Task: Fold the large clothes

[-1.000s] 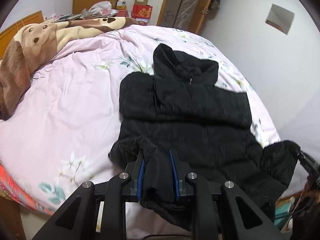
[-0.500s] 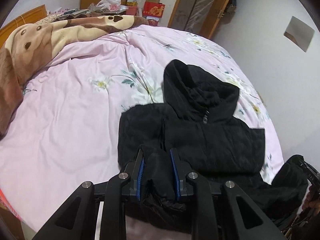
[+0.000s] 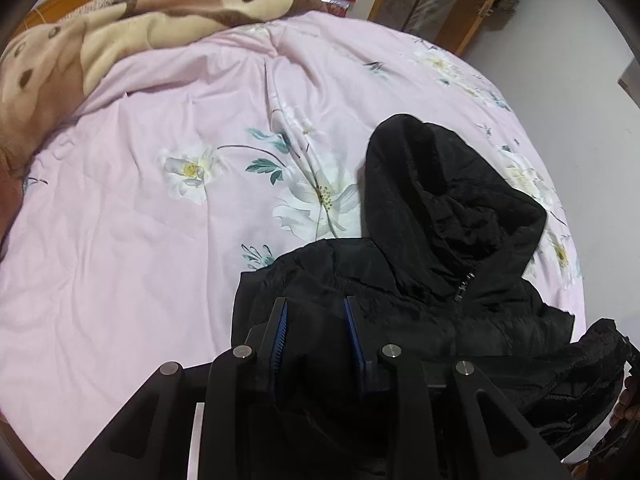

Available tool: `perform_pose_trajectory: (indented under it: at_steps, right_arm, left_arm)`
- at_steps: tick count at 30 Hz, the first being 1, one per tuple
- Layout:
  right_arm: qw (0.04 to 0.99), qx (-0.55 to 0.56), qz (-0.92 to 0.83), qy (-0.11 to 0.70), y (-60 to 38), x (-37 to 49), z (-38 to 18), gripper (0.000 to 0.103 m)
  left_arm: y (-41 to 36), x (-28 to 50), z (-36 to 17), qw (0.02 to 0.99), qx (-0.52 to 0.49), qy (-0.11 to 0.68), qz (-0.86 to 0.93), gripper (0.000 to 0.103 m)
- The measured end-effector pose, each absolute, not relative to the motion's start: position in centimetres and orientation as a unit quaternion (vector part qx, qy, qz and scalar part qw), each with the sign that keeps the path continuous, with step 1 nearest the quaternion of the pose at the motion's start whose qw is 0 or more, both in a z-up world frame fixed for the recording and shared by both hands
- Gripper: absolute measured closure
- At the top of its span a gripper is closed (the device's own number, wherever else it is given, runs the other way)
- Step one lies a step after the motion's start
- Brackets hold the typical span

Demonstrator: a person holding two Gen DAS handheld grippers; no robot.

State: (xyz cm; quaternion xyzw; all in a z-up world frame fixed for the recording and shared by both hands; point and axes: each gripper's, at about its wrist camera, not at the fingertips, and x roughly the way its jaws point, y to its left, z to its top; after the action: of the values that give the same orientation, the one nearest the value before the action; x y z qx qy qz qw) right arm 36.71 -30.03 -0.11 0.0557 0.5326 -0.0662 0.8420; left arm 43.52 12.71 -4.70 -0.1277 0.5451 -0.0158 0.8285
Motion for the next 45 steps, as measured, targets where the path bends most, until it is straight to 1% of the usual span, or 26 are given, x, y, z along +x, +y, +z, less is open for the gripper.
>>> perform_pose_trajectory:
  at_steps: [1, 3, 7, 8, 9, 10, 12, 13, 14, 16, 17, 19, 23, 24, 25, 29, 34, 35, 36, 37, 38, 39, 40, 41, 43, 45]
  right_arm:
    - [0.84, 0.051, -0.075, 0.535, -30.1, 37.3, -0.3, 0.081]
    - [0.838, 0.037, -0.085, 0.537, -30.1, 38.2, -0.5, 0.079]
    - [0.833, 0.035, -0.094, 0.545, -30.5, 39.3, -1.2, 0.075]
    - [0.833, 0.035, -0.095, 0.545, -30.7, 39.5, -1.4, 0.072]
    - [0.833, 0.035, -0.097, 0.543, -30.9, 39.5, -1.5, 0.071]
    - [0.836, 0.037, -0.098, 0.538, -31.1, 39.5, -1.6, 0.07]
    - [0.839, 0.042, -0.1, 0.533, -31.3, 39.6, -1.5, 0.067]
    - [0.842, 0.043, -0.1, 0.528, -31.5, 39.6, -1.4, 0.061]
    - [0.846, 0.046, -0.098, 0.522, -31.7, 39.5, -1.3, 0.052]
    - [0.859, 0.048, -0.09, 0.502, -32.2, 39.0, -0.8, 0.044]
    - [0.863, 0.047, -0.088, 0.495, -32.3, 38.7, -0.6, 0.043]
    - [0.874, 0.037, -0.078, 0.478, -32.5, 38.0, -0.3, 0.042]
    - [0.886, 0.011, -0.03, 0.462, -32.7, 36.1, -1.0, 0.033]
    - [0.885, 0.008, -0.014, 0.465, -32.7, 35.8, -1.5, 0.033]
    - [0.884, 0.003, 0.003, 0.468, -32.6, 35.4, -2.3, 0.032]
    - [0.879, 0.01, 0.033, 0.475, -32.5, 35.5, -4.9, 0.028]
    - [0.858, 0.067, 0.037, 0.507, -32.9, 37.6, -7.7, 0.029]
    - [0.859, 0.07, 0.031, 0.507, -32.9, 37.8, -7.9, 0.034]
    - [0.86, 0.072, 0.027, 0.504, -32.9, 37.7, -7.9, 0.043]
    - [0.86, 0.076, 0.025, 0.503, -32.8, 37.9, -7.8, 0.06]
    - [0.859, 0.081, 0.027, 0.504, -32.8, 37.9, -7.7, 0.071]
    - [0.863, 0.083, 0.032, 0.498, -32.8, 37.9, -7.3, 0.076]
    - [0.867, 0.08, 0.034, 0.491, -32.7, 37.8, -6.9, 0.08]
    - [0.871, 0.074, 0.031, 0.485, -32.6, 37.7, -6.4, 0.081]
    - [0.882, 0.071, 0.031, 0.464, -32.3, 37.4, -5.6, 0.082]
    - [0.884, 0.057, 0.023, 0.464, -31.9, 37.7, -5.8, 0.082]
  left_arm:
    - [12.8, 44.1, -5.1, 0.826, -0.129, 0.549, -0.016, 0.074]
    - [13.1, 44.8, -5.3, 0.829, -0.132, 0.543, -0.011, 0.069]
    - [13.8, 45.5, -5.2, 0.839, -0.136, 0.527, -0.009, 0.066]
    - [14.0, 45.6, -5.2, 0.84, -0.136, 0.525, -0.007, 0.059]
    - [14.2, 45.7, -5.1, 0.841, -0.136, 0.523, -0.008, 0.05]
    - [14.4, 45.7, -5.1, 0.842, -0.139, 0.521, -0.01, 0.048]
    - [14.9, 45.5, -4.9, 0.847, -0.147, 0.511, -0.012, 0.047]
    - [15.1, 45.3, -4.8, 0.849, -0.149, 0.507, -0.014, 0.046]
    - [15.3, 45.1, -4.6, 0.853, -0.148, 0.501, -0.015, 0.045]
    - [15.5, 44.5, -4.3, 0.859, -0.137, 0.493, -0.015, 0.037]
    - [15.6, 44.1, -4.2, 0.863, -0.13, 0.488, -0.017, 0.031]
    - [15.7, 43.2, -4.1, 0.871, -0.119, 0.476, -0.028, 0.03]
    - [16.0, 41.8, -4.6, 0.872, -0.115, 0.473, -0.049, 0.022]
    - [15.9, 41.7, -5.0, 0.87, -0.113, 0.476, -0.055, 0.019]
    - [15.7, 41.6, -5.4, 0.868, -0.109, 0.481, -0.056, 0.019]
    - [14.1, 42.3, -8.0, 0.854, -0.08, 0.51, -0.064, 0.019]
    - [13.0, 43.6, -9.9, 0.843, -0.083, 0.53, -0.042, 0.02]
    - [12.9, 43.7, -10.0, 0.843, -0.082, 0.529, -0.042, 0.03]
    - [12.7, 43.7, -10.0, 0.844, -0.08, 0.529, -0.046, 0.047]
    - [12.5, 43.8, -10.0, 0.844, -0.074, 0.53, -0.044, 0.052]
    - [12.4, 43.7, -9.9, 0.846, -0.063, 0.528, -0.036, 0.06]
    - [12.4, 43.6, -9.5, 0.851, -0.058, 0.521, -0.035, 0.067]
    - [12.6, 43.3, -9.0, 0.857, -0.06, 0.51, -0.034, 0.069]
    - [12.9, 43.3, -8.7, 0.859, -0.068, 0.507, -0.032, 0.071]
    - [13.9, 43.1, -8.5, 0.859, -0.095, 0.503, -0.027, 0.073]
    - [14.0, 43.3, -9.3, 0.855, -0.09, 0.51, -0.023, 0.073]
